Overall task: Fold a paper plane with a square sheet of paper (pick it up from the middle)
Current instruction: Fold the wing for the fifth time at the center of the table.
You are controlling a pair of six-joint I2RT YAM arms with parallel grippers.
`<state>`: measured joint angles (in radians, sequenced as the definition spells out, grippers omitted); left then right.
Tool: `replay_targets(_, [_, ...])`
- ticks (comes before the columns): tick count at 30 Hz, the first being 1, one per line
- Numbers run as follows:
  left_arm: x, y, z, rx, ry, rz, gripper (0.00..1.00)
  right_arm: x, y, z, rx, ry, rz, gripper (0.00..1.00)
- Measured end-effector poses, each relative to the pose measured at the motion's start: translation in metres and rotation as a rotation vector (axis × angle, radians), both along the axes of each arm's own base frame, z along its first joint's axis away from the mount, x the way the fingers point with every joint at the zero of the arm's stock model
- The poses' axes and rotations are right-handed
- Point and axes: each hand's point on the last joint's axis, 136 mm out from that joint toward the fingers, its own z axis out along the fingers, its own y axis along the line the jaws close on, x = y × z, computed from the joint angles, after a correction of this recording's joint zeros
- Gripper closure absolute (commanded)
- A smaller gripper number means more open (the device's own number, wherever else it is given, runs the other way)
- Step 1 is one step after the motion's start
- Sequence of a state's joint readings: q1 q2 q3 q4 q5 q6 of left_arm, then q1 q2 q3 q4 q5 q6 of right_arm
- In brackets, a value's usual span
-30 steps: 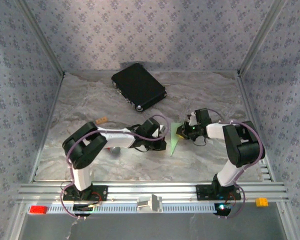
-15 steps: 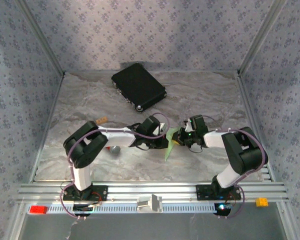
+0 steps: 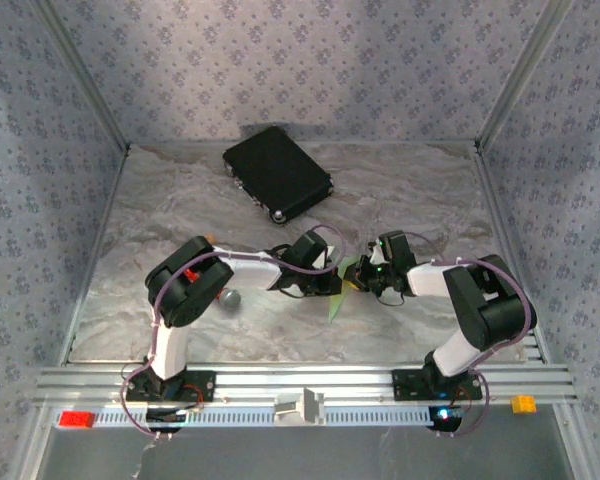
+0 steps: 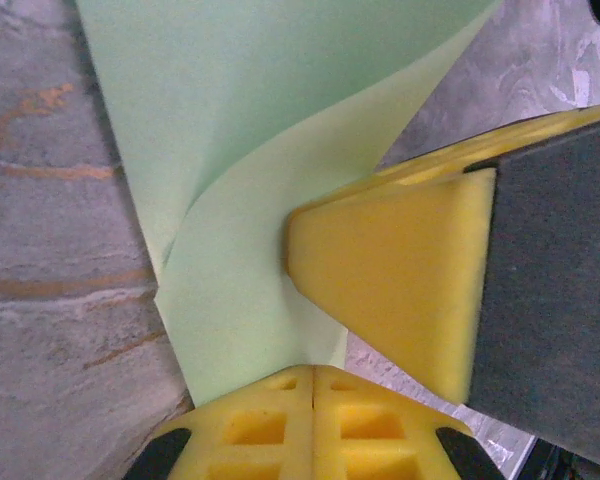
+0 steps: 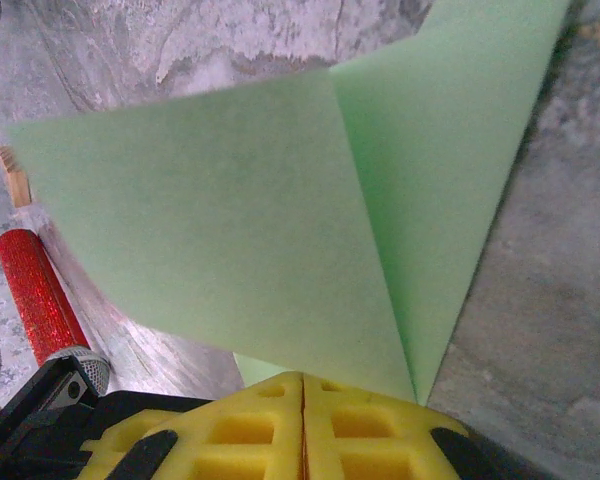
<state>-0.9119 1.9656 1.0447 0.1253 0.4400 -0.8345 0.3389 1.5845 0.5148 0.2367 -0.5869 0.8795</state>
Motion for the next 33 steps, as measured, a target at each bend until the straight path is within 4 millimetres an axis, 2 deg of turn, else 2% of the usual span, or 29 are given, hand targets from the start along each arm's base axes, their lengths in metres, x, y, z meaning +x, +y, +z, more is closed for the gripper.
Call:
replay_targets(9, [-0.002, 0.001, -0.001, -0.016, -0.036, -0.012, 1.0, 0.002, -0.002, 0.003, -0.025, -0.015, 0.035, 0.9])
replay_targets(14, [-0.002, 0.0, 0.0, -0.016, -0.042, -0.018, 1.0, 0.011, -0.001, 0.01, -0.043, -0.053, 0.063, 0.9])
replay_targets(19, [-0.002, 0.0, -0.001, -0.015, -0.046, -0.023, 1.0, 0.018, -0.012, 0.0, -0.063, -0.046, 0.05, 0.9])
replay_targets(26, [-0.002, 0.001, -0.001, -0.015, -0.046, -0.023, 1.0, 0.022, -0.017, 0.0, -0.022, -0.033, 0.055, 0.9])
replay_targets(33, [-0.002, 0.001, -0.001, -0.017, -0.047, -0.024, 1.0, 0.043, -0.033, 0.001, -0.058, -0.059, 0.005, 0.9])
